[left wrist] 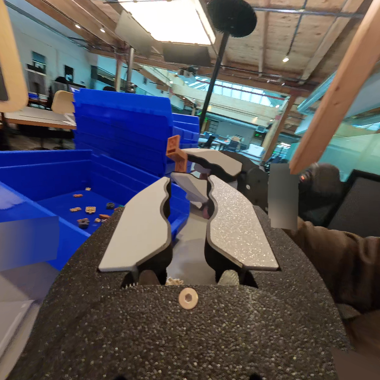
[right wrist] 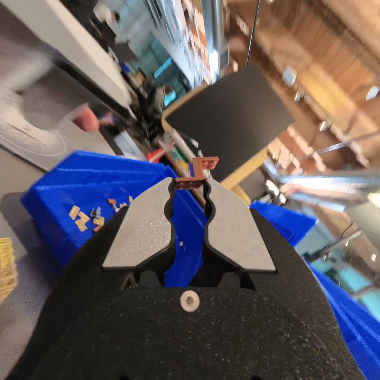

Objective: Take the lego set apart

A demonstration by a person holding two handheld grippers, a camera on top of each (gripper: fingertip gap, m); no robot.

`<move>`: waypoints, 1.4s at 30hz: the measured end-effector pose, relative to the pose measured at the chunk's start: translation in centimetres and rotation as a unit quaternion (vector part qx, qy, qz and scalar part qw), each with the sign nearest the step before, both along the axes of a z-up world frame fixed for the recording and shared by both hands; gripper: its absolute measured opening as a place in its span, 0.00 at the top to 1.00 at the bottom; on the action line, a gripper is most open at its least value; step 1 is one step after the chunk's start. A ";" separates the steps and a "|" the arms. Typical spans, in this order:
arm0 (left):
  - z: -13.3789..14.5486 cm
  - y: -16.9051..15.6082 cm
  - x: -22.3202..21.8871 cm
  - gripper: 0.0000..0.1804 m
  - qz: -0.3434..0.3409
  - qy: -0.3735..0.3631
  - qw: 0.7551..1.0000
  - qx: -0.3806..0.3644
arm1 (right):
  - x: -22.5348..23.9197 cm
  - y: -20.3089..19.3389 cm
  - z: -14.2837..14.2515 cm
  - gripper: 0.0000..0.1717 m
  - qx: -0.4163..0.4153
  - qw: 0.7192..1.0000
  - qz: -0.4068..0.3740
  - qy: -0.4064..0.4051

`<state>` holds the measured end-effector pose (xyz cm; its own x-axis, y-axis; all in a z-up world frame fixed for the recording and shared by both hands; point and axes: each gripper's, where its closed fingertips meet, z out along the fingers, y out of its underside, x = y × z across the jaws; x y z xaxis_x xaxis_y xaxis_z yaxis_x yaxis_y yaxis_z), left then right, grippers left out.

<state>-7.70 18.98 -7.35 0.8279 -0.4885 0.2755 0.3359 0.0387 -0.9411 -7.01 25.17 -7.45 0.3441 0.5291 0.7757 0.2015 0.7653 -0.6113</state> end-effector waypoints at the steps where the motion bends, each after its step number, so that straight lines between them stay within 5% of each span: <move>1: -0.2 0.2 -0.3 0.82 0.014 0.013 1.000 -0.001 | -0.4 1.6 -0.7 0.85 -0.032 0.999 -0.025 -0.013; 8: -1.5 0.7 0.1 0.82 0.047 0.098 0.994 -0.021 | -0.6 5.9 -3.8 0.80 -0.145 0.986 -0.070 -0.042; 15: -1.5 0.4 0.4 0.82 0.055 0.159 0.986 -0.012 | 1.6 2.6 -2.9 0.80 -0.151 0.987 -0.010 -0.048; 19: -1.1 0.1 0.5 0.82 0.059 0.191 0.980 0.002 | 3.4 -1.4 -4.2 0.85 -0.164 0.977 0.087 -0.100; 26: -2.3 -0.5 2.7 0.82 -0.001 0.248 0.969 -0.005 | 8.0 -7.7 -10.4 0.84 -0.292 0.864 0.282 -0.297; 29: -4.8 -1.2 4.8 0.82 -0.066 0.306 0.949 -0.040 | 9.0 -8.8 -11.9 0.84 -0.305 0.839 0.303 -0.333; 37: -13.0 -3.0 6.3 0.81 -0.160 0.472 0.850 -0.167 | 7.9 -8.5 -15.7 0.83 -0.266 0.849 0.233 -0.393; 42: -15.7 -3.7 6.5 0.80 -0.188 0.521 0.810 -0.194 | 7.4 -8.1 -16.5 0.85 -0.266 0.851 0.211 -0.399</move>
